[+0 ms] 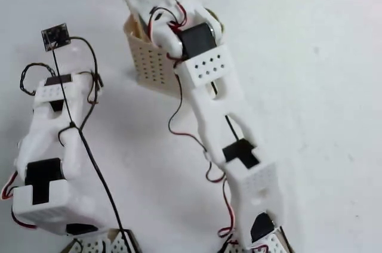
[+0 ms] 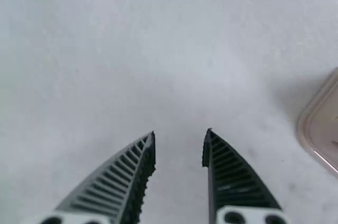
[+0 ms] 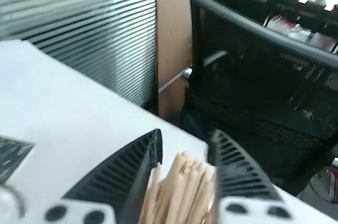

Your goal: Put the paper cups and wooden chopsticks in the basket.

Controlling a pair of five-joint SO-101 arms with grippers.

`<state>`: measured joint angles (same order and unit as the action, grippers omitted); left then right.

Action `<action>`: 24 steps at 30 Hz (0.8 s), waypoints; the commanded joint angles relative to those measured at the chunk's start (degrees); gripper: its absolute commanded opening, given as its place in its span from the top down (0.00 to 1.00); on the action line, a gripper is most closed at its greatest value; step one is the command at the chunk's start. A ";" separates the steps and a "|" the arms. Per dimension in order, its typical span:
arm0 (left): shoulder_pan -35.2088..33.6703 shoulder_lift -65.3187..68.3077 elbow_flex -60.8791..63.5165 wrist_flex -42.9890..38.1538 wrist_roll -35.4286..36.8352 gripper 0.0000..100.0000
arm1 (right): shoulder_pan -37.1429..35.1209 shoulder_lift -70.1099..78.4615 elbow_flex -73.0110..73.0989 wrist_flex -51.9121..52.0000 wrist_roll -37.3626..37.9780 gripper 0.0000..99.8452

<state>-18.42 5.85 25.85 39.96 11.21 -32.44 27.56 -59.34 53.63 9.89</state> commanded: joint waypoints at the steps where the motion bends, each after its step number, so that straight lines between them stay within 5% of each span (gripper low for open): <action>1: -0.66 -1.80 -0.88 -1.93 -0.79 0.83 | -3.12 -9.01 -2.73 14.37 0.18 0.99; 6: -2.68 -1.71 -4.75 0.35 -0.62 0.84 | -4.00 -13.14 -2.90 33.27 0.09 0.98; 10: -3.30 -2.07 -10.46 9.49 -0.88 0.84 | -2.07 -18.51 -2.37 45.05 -0.26 0.98; 16: -7.25 -2.24 -22.77 27.52 -8.18 0.84 | 4.18 -28.35 9.49 44.97 -0.18 0.98; 24: -9.01 -2.24 -44.13 58.81 -8.53 0.84 | 7.52 -46.90 46.77 40.75 -0.26 0.98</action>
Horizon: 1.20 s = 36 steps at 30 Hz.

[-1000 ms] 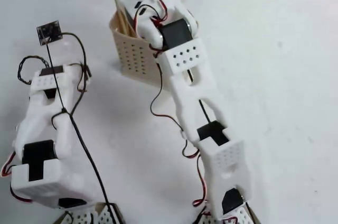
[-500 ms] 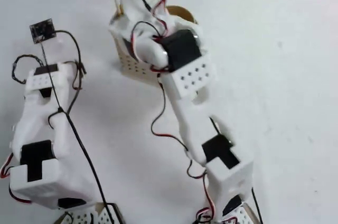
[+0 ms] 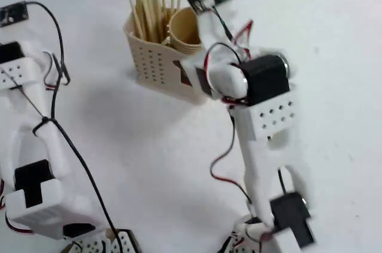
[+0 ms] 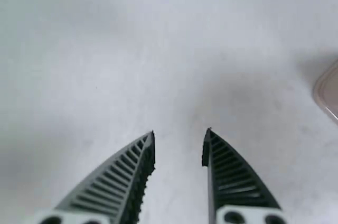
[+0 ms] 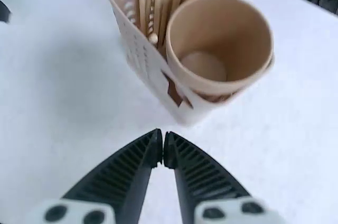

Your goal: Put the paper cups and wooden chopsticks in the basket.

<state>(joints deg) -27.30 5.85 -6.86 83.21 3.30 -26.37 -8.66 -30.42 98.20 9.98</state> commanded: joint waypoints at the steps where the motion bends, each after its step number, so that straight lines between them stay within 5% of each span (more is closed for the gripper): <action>1: -0.13 -2.24 -13.45 18.55 -0.62 0.84 | 1.80 -13.58 23.91 -6.11 -0.35 0.98; 11: -0.13 -2.33 -9.41 19.08 -5.89 0.97 | 10.24 -48.66 80.53 -31.87 0.18 0.98; 14: -0.13 -4.70 -5.98 18.99 -11.34 0.98 | 12.88 -60.18 90.99 -33.36 3.87 0.98; 20: 0.75 -22.73 11.43 11.87 -9.14 0.98 | 18.07 -83.30 107.87 -33.63 13.36 0.98; 24: 2.59 -38.46 32.00 0.44 -9.14 0.97 | 22.73 -95.87 114.29 -33.19 13.63 0.98; 32: 2.33 -60.70 76.57 -42.02 -9.58 0.97 | 23.87 -92.70 119.65 -33.27 13.54 0.98; 36: 2.33 -69.23 90.02 -54.07 -9.58 0.97 | 23.87 -94.90 125.01 -33.63 13.80 0.98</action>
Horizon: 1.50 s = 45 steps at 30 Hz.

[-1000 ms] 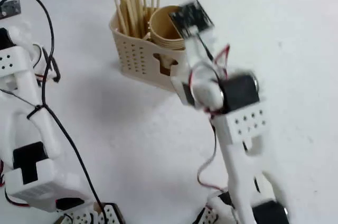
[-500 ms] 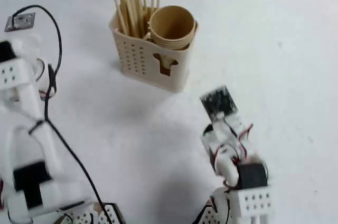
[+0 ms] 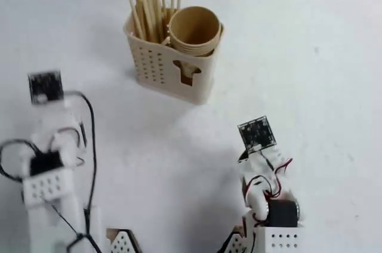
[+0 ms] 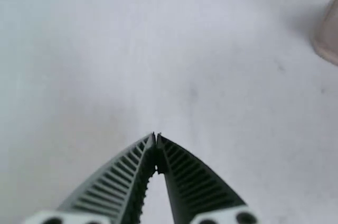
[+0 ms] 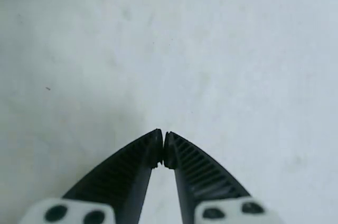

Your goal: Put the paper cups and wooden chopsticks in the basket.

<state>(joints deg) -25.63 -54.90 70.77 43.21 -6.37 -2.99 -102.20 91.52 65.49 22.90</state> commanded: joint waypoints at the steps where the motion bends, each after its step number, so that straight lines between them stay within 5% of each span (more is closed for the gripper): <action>1: 0.66 -10.51 14.77 -15.65 0.09 0.97 | 0.48 -1.19 4.22 -0.92 0.88 0.98; 7: 0.75 -20.79 26.81 -21.63 0.09 0.97 | 0.48 -1.01 5.36 0.31 0.97 0.98; 18: -6.90 -24.92 26.64 -4.66 0.18 0.97 | 0.31 -0.75 5.36 0.40 0.97 0.98; 45: -7.69 -24.92 26.64 -5.10 0.18 0.97 | 0.31 -0.75 5.36 0.40 0.97 0.98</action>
